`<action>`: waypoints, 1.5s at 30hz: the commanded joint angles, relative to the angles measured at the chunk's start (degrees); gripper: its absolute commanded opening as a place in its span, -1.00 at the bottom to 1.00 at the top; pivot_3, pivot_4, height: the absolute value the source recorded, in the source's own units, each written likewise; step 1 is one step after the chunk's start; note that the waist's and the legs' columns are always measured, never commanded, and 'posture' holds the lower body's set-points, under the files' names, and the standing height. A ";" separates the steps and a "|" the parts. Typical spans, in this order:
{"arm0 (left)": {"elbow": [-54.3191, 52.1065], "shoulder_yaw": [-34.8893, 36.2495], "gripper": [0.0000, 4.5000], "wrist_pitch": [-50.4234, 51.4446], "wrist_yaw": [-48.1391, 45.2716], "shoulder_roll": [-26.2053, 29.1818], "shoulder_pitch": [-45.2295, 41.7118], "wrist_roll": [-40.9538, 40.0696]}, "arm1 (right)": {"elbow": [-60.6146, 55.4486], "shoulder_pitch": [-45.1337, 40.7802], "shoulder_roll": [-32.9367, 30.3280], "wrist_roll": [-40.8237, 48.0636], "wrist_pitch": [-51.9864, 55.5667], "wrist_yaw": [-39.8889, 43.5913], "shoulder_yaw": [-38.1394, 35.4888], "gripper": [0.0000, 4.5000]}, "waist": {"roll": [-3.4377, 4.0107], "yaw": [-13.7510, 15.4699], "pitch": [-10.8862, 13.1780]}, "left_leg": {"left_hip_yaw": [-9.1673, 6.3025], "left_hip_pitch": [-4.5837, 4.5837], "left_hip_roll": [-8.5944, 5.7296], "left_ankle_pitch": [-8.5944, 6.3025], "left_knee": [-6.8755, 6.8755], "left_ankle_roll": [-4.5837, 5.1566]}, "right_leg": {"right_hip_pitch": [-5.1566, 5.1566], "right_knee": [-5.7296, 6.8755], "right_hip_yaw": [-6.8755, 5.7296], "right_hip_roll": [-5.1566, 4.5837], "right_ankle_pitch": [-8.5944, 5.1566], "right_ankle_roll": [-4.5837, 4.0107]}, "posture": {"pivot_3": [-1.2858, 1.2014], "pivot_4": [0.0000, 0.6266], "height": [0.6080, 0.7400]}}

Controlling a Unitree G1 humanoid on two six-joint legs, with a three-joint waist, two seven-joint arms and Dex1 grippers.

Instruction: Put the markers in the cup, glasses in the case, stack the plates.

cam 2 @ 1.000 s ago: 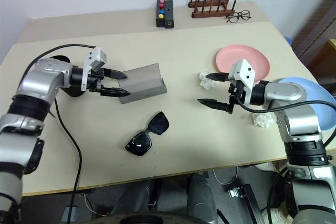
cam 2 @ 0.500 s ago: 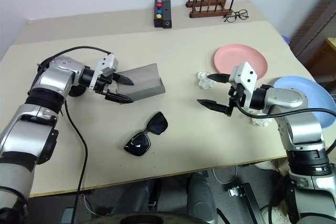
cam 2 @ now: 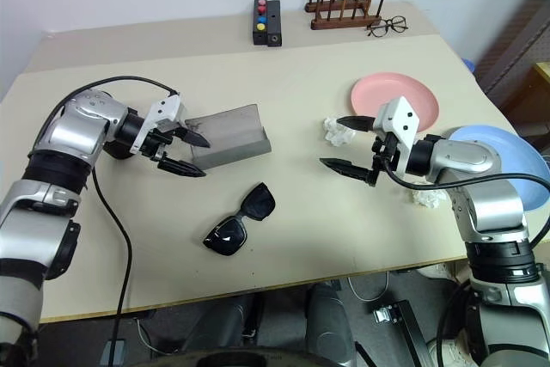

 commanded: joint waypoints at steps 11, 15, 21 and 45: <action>-6.67 0.96 -0.97 -1.86 1.45 1.94 3.55 1.55 | -0.35 -1.05 0.21 0.49 -1.41 0.04 -0.61 1.00 | 0.00 0.01 0.00 | 0.00 0.00 0.00 0.00 0.02 0.00 | 0.01 0.01 0.00 0.00 0.00 0.00 | 0.03 -0.52 1.00; -6.47 1.19 -0.97 -3.38 2.85 1.32 3.59 1.54 | -0.42 -0.94 0.16 0.43 -1.42 -0.10 -0.70 1.00 | 0.00 0.02 0.00 | 0.00 0.00 0.00 0.00 0.02 0.00 | 0.01 0.01 0.00 0.00 0.00 0.00 | 0.03 -0.52 1.00; -6.71 1.52 -0.97 -3.91 4.19 0.17 2.90 0.91 | -0.48 -0.81 -0.04 0.38 -1.42 -0.33 -1.03 1.00 | 0.00 0.12 -0.01 | 0.00 0.00 0.00 0.00 0.05 0.00 | 0.02 0.02 0.00 0.00 0.00 0.00 | 0.03 -0.52 1.00; 7.48 -1.63 -0.97 -20.95 3.32 -4.05 -3.57 7.40 | 0.29 -1.72 0.36 0.14 -1.50 -0.18 -0.33 1.00 | -0.01 0.24 -0.03 | 0.01 0.01 -0.02 0.01 0.12 0.01 | 0.06 0.06 -0.01 -0.01 0.02 0.03 | 0.03 -0.52 1.00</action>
